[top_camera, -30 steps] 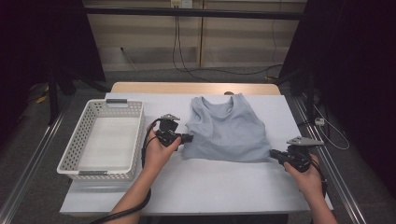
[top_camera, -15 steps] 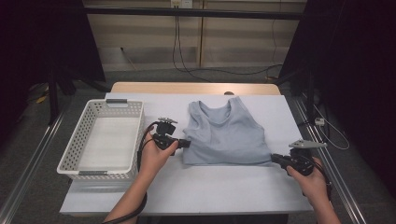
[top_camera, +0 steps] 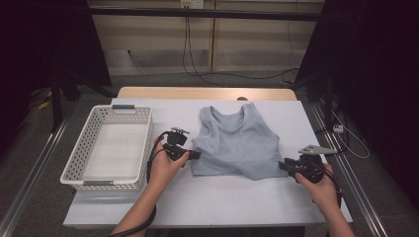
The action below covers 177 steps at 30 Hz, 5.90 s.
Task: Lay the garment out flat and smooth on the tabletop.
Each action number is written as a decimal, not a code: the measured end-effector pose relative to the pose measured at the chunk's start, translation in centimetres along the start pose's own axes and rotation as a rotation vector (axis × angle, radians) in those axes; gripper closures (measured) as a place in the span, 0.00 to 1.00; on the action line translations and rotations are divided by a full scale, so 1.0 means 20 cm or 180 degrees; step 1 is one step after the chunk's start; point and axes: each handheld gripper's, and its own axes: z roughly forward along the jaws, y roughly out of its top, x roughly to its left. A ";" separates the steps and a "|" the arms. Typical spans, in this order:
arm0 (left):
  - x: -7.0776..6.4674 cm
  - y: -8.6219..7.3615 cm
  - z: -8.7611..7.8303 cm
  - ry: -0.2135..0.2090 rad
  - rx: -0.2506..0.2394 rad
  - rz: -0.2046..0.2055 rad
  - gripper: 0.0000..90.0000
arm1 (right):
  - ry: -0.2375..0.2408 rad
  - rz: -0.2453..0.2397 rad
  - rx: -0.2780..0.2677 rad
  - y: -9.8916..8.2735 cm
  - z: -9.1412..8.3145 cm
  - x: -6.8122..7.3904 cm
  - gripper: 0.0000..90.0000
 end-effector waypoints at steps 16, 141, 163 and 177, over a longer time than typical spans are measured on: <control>0.02 0.03 -0.07 0.0105 -0.0225 0.0062 0.61 | -0.0080 -0.0051 0.0115 -0.01 0.05 -0.02 0.97; 0.00 -0.06 -0.09 0.0080 -0.0416 0.0436 0.32 | -0.0358 -0.0077 0.0055 0.24 0.32 -0.08 0.91; -0.03 -0.09 -0.09 0.0009 -0.0391 0.0438 0.31 | -0.0432 0.0065 -0.0158 0.17 0.23 -0.10 0.53; -0.04 -0.13 -0.08 0.0012 -0.0343 0.0411 0.37 | -0.0388 -0.0077 -0.0107 0.01 0.02 -0.02 0.51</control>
